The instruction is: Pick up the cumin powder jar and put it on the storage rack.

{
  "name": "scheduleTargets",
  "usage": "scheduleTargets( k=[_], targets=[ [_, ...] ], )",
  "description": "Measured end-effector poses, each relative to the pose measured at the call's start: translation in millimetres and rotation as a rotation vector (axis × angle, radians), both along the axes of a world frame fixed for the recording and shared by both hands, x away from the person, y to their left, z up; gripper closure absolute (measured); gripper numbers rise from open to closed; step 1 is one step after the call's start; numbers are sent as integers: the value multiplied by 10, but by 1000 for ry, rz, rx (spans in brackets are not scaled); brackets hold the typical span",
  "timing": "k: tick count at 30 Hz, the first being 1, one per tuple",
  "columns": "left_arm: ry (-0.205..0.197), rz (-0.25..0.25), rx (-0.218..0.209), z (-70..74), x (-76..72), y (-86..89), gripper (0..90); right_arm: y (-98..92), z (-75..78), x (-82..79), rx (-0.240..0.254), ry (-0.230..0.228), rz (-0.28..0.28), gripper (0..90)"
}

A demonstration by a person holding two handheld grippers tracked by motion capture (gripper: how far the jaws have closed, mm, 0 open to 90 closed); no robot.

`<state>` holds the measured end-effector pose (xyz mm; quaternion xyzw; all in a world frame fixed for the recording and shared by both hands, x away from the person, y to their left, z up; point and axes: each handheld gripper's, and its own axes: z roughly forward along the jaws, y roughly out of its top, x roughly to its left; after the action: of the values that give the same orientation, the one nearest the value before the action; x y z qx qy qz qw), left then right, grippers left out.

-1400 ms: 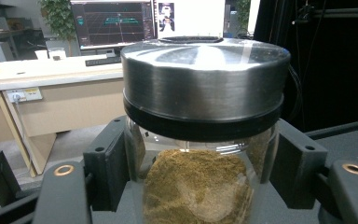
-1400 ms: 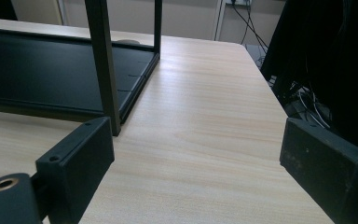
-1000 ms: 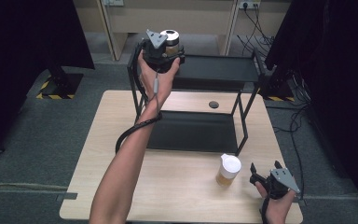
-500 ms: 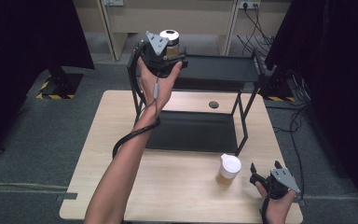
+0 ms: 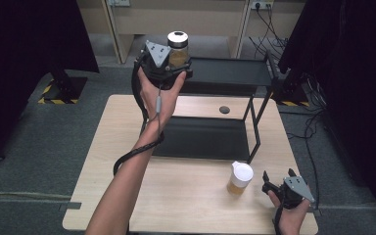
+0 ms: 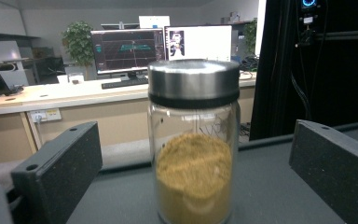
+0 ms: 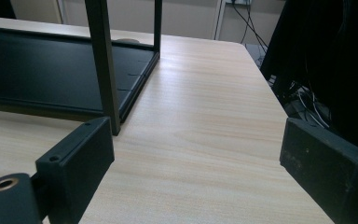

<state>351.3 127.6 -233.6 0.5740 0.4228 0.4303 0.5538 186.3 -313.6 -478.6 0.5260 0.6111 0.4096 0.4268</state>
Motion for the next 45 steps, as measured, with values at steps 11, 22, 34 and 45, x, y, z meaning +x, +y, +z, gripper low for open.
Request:
scheduleTargets(
  k=[11,22,34,45],
  targets=[
    [-8,-18,2,-82,-80,60,16,1,1,2,-1,0,0,100],
    [-23,-29,5,-168,-175,129,16,10,-1,-2,-5,-1,-2,100],
    [-25,-37,15,-338,-239,200,16,19,2,-1,-9,1,-3,100],
    [-12,-44,16,-533,-282,259,15,27,4,1,-15,2,-2,100]
  ],
)
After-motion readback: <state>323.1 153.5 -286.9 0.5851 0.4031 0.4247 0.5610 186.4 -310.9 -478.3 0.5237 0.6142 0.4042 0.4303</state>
